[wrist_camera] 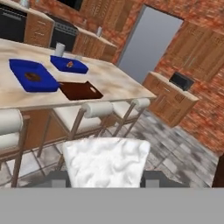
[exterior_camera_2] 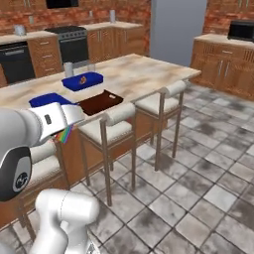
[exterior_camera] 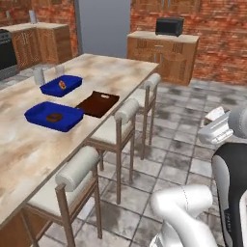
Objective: Take the cakes from the fridge and place them on the empty tray on the dining counter.
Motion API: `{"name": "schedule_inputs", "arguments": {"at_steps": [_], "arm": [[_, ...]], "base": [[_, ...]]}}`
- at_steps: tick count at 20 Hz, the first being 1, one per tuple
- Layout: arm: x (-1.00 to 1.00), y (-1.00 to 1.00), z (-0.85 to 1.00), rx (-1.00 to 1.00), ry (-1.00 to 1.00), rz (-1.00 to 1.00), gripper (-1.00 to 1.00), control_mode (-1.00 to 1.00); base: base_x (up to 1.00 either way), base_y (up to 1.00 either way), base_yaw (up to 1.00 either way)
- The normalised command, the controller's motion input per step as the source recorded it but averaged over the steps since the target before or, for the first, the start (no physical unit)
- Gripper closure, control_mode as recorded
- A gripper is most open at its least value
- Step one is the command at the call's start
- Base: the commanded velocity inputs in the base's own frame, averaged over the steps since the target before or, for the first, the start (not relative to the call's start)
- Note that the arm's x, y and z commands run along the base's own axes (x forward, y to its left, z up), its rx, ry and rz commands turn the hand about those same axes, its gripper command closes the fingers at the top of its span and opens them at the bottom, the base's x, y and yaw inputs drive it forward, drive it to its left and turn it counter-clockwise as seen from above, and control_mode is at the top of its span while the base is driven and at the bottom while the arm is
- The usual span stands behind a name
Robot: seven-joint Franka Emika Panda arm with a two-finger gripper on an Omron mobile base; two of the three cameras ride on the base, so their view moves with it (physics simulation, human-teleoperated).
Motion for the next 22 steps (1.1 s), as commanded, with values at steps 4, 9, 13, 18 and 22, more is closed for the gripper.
{"name": "schedule_inputs", "arguments": {"at_steps": [4,9,13,18,22], "arm": [[0.0,0.0,0.0,0.0,0.0,0.0,1.0,1.0],[0.0,0.0,0.0,0.0,0.0,0.0,1.0,1.0],[0.0,0.0,0.0,0.0,0.0,0.0,1.0,1.0],[0.0,0.0,0.0,0.0,0.0,0.0,1.0,1.0],[0.0,0.0,0.0,0.0,0.0,0.0,1.0,1.0]], "base": [[1.0,-0.66,0.43],[1.0,-0.77,0.48],[1.0,-0.76,0.54],[1.0,-0.62,0.58],[1.0,-0.59,0.61]]}}
